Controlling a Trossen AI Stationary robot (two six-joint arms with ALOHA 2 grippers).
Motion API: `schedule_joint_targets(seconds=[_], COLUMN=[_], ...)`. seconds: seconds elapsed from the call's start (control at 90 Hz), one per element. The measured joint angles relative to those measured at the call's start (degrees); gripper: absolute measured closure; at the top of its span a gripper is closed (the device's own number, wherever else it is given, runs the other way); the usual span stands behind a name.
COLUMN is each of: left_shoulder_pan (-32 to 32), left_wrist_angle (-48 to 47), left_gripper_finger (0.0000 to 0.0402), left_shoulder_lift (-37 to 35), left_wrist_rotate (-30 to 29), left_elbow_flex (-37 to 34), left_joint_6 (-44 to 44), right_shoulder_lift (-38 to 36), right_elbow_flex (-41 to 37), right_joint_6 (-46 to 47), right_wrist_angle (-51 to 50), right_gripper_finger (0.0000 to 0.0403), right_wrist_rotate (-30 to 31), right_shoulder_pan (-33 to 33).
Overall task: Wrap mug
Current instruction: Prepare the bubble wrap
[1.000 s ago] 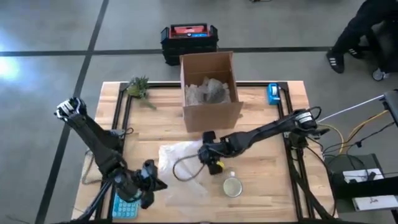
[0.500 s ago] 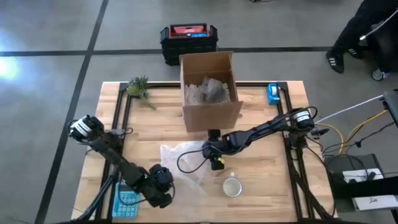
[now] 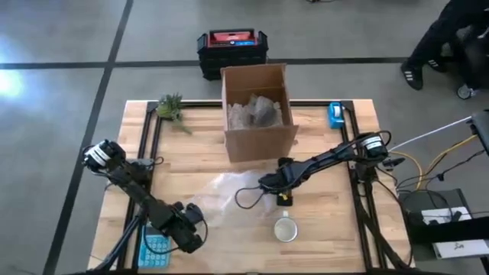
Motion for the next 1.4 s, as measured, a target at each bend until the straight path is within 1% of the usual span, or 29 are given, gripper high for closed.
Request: schedule_joint_targets(seconds=[0.067, 0.122, 0.189, 0.278, 0.4, 0.467, 0.533, 0.633, 0.756, 0.844, 0.956, 1.011, 1.078, 1.2, 1.233, 1.333, 1.4], left_shoulder_pan=[0.1, 0.1, 0.2, 0.2, 0.2, 0.3, 0.5, 1.7, 3.3, 4.5, 5.6, 5.6, 5.6, 5.6, 5.5, 4.7, 4.1], left_wrist_angle=[-1.8, -2.4, -3.2, -2.8, -1.2, -0.5, 2.5, 7.3, 13.3, 16.6, 18.2, 18.0, 18.0, 17.6, 17.6, 17.8, 17.6], left_gripper_finger=[0.0402, 0.0402, 0.0402, 0.0402, 0.0401, 0.0402, 0.0402, 0.0402, 0.0402, 0.0402, 0.0402, 0.0402, 0.0402, 0.0402, 0.0402, 0.0402, 0.0402], left_shoulder_lift=[-1.4, -3.1, -5.4, -8.6, -12.3, -13.2, -13.3, -12.4, -8.5, -4.7, -0.1, 1.9, 3.7, 6.0, 6.5, 7.4, 7.6], left_wrist_rotate=[-0.6, -2.7, -6.7, -14.0, -24.0, -28.1, -31.3, -32.2, -32.3, -31.2, -28.0, -26.3, -23.7, -17.6, -17.2, -16.6, -16.5], left_elbow_flex=[0.2, 0.7, 1.2, 1.5, 1.5, 1.4, 1.2, 0.5, 0.3, 0.3, 0.3, 0.2, 0.2, 0.2, 0.2, 0.4, 0.5], left_joint_6=[0.0, 0.0, 0.3, 1.1, 3.7, 6.2, 9.0, 13.8, 17.6, 19.9, 20.3, 19.7, 19.3, 18.2, 17.8, 16.6, 16.4], right_shoulder_lift=[-1.2, -2.8, -4.3, -6.1, -8.6, -8.8, -8.8, -7.8, -4.7, -1.9, 2.3, 4.0, 4.7, 4.1, 3.6, 0.7, -1.4], right_elbow_flex=[1.5, 2.7, 4.0, 5.8, 6.6, 6.4, 6.2, 6.1, 6.1, 6.1, 6.1, 6.1, 6.1, 7.7, 8.4, 9.9, 10.1], right_joint_6=[0.7, 0.7, 0.7, 0.7, 0.1, 0.1, -0.6, -3.7, -5.5, -5.8, -5.1, -4.4, -3.8, -2.9, -2.8, -2.3, -2.3], right_wrist_angle=[-2.7, -3.7, -3.5, -2.3, 4.3, 9.6, 15.8, 23.8, 32.2, 34.8, 32.4, 29.8, 24.7, 11.7, 7.6, 0.7, -2.5], right_gripper_finger=[0.0228, 0.023, 0.0233, 0.0237, 0.0241, 0.024, 0.0238, 0.0236, 0.024, 0.0248, 0.026, 0.0268, 0.0277, 0.0294, 0.0299, 0.0311, 0.0318], right_wrist_rotate=[0.0, 0.1, 0.2, 0.2, 0.2, -0.1, -0.4, -4.1, -9.2, -10.5, -9.8, -7.8, -3.2, 10.2, 13.8, 24.0, 28.3], right_shoulder_pan=[0.0, 0.0, 0.0, 0.1, 0.6, 1.3, 2.4, 4.2, 6.3, 7.0, 6.0, 5.1, 4.1, 2.2, 1.9, 1.9, 1.8])
